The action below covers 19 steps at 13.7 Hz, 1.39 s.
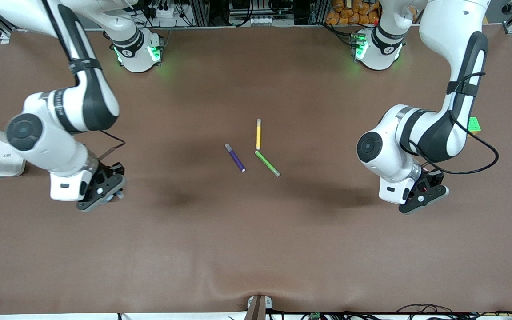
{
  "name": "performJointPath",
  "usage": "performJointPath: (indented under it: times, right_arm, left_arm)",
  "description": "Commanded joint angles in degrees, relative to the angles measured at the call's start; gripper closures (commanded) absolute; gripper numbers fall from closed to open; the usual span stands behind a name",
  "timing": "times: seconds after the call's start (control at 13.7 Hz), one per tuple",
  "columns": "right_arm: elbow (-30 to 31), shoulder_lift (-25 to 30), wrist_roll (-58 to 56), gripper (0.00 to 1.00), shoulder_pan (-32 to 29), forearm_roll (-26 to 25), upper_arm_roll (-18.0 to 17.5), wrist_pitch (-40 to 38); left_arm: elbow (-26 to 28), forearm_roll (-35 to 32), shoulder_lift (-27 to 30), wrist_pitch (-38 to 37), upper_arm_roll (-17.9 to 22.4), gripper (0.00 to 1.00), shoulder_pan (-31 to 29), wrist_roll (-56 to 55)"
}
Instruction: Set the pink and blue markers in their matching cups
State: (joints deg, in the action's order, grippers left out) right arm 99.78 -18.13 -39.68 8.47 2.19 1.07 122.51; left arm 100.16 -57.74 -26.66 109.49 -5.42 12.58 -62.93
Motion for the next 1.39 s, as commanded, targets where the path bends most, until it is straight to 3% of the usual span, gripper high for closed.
performJointPath:
  times: [0.0, 0.15, 0.44, 0.66, 0.95, 1.17, 1.24, 1.32]
  right_arm:
    - [2.5, 2.7, -11.8, 1.0, -4.2, 5.1, -1.2, 0.5]
    - [2.9, 2.9, -21.3, 1.0, -6.8, 9.9, -1.2, 0.5]
    - [7.4, 4.5, -41.6, 1.0, -11.4, 24.8, -1.2, 1.9]
    - [10.4, 4.1, -59.5, 1.0, -15.6, 39.8, -1.1, 1.4]
    - [11.0, 3.6, -65.6, 1.0, -19.0, 45.3, -1.1, -2.4]
    - [11.0, 2.5, -67.5, 1.0, -21.3, 48.1, -1.1, -5.2]
    - [11.0, 1.9, -68.0, 1.0, -21.7, 48.4, -1.1, -5.6]
    - [10.9, 1.3, -68.7, 1.0, -22.1, 49.0, -1.1, -5.6]
  left_arm:
    - [3.7, -5.6, 1.6, 4.1, -0.6, 1.0, -2.5, -3.3]
    - [4.4, -5.9, 0.9, 4.9, -0.6, 1.0, -2.6, -6.9]
    - [4.2, -7.1, -0.6, 4.9, -0.6, 1.0, -2.4, -10.3]
    - [5.0, -8.7, -1.3, 4.9, -0.6, 1.0, -2.3, -14.2]
    - [5.5, -8.8, -2.5, 4.9, -0.6, 1.0, -1.9, -18.1]
    - [5.6, -8.8, -2.5, 4.8, -0.6, 0.49, -1.9, -18.5]
    - [5.6, -8.8, -2.4, 4.7, -0.6, 0.39, -1.9, -18.5]
    - [5.6, -8.8, -2.4, 4.7, -0.6, 0.0, -1.9, -18.3]
